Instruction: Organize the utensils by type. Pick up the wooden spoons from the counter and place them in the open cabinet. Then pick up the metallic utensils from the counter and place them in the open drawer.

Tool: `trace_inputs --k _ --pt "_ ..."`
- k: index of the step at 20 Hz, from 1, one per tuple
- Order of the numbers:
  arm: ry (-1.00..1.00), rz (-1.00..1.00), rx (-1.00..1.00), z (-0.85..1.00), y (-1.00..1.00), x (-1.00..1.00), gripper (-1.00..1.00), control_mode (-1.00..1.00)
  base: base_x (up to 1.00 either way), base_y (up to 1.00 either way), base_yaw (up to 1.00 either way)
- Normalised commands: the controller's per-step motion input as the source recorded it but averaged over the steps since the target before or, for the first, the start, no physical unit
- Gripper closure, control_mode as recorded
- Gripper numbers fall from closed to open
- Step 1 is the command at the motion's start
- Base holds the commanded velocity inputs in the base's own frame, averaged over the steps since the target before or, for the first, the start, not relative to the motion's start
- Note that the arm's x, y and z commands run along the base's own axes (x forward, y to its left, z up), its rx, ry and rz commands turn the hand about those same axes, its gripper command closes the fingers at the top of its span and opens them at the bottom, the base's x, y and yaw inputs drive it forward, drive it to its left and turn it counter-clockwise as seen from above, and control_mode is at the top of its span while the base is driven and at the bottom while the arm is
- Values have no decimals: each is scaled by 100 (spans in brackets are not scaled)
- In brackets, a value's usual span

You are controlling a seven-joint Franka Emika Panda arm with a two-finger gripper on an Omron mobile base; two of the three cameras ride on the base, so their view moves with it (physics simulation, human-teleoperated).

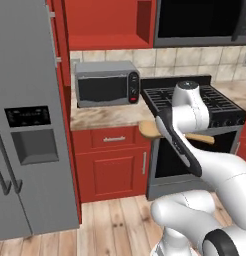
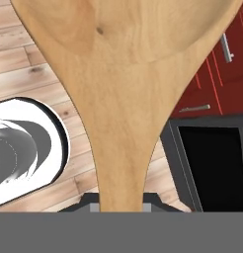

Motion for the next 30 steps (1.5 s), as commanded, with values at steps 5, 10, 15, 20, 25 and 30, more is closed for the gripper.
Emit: trace_inputs --k 5,10,15,20,25,30 --pt "0 0 0 0 0 0 100 100 46 23 -1" --pt "0 0 0 0 0 0 100 100 45 39 0" --pt "0 0 0 0 0 0 100 100 53 30 0" --pt "0 0 0 0 0 0 100 100 62 29 0" --pt "0 0 0 0 0 0 100 100 58 23 0" --pt "0 0 0 0 0 0 100 100 48 19 0"
